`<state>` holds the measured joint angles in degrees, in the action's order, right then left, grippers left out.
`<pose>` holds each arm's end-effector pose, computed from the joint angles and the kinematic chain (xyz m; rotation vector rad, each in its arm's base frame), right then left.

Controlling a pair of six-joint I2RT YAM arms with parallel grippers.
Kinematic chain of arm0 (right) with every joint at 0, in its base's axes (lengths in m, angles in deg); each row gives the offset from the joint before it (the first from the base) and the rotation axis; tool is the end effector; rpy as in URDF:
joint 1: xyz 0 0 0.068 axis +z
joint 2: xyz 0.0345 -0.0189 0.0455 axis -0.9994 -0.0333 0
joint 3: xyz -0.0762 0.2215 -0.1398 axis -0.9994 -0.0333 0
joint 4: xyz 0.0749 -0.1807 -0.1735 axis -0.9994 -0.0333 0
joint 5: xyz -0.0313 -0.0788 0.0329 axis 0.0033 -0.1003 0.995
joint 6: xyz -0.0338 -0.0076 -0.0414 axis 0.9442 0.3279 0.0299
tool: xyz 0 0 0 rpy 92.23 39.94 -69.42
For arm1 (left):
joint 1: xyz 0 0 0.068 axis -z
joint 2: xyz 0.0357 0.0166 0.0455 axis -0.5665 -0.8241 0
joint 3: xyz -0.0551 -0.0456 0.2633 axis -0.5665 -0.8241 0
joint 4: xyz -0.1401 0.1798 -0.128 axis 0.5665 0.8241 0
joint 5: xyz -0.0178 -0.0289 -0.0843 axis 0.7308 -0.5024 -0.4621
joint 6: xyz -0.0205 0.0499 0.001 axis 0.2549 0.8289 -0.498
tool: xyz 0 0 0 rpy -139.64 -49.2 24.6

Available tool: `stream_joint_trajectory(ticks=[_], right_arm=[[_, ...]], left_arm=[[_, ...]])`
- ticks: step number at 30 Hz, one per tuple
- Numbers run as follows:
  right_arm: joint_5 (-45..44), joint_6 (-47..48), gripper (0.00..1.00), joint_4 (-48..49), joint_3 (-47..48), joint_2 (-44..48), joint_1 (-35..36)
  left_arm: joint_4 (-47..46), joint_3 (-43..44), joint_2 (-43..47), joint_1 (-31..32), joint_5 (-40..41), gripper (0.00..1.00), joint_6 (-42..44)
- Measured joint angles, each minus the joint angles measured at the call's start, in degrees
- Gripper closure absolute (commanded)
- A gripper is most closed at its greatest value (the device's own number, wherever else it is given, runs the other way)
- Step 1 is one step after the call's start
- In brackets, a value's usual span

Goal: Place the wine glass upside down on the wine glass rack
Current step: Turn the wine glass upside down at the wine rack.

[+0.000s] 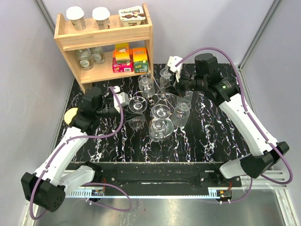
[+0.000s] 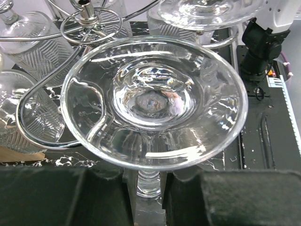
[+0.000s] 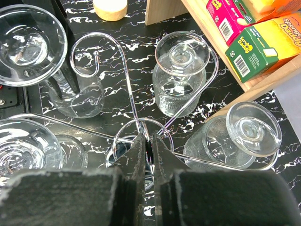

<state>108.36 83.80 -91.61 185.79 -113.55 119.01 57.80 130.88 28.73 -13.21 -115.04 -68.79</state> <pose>0.2430 0.1697 0.4523 -1.3024 1.4903 0.6527 0.1877 -0.1060 0.3542 1.2379 1.3256 -0.9800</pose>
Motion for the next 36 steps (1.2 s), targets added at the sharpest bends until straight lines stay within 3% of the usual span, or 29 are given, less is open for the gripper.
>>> stream_joint_trajectory(ticks=[13,36], right_arm=[[-0.2,-0.55,1.0,0.07,0.0,0.0,0.0],[-1.77,-2.12,1.0,0.92,-0.2,0.0,-0.44]], left_arm=[[-15.98,-4.22,-3.48,0.61,3.26,1.0,-5.62],[-22.77,-5.25,-6.8,7.52,22.27,1.0,-12.72]])
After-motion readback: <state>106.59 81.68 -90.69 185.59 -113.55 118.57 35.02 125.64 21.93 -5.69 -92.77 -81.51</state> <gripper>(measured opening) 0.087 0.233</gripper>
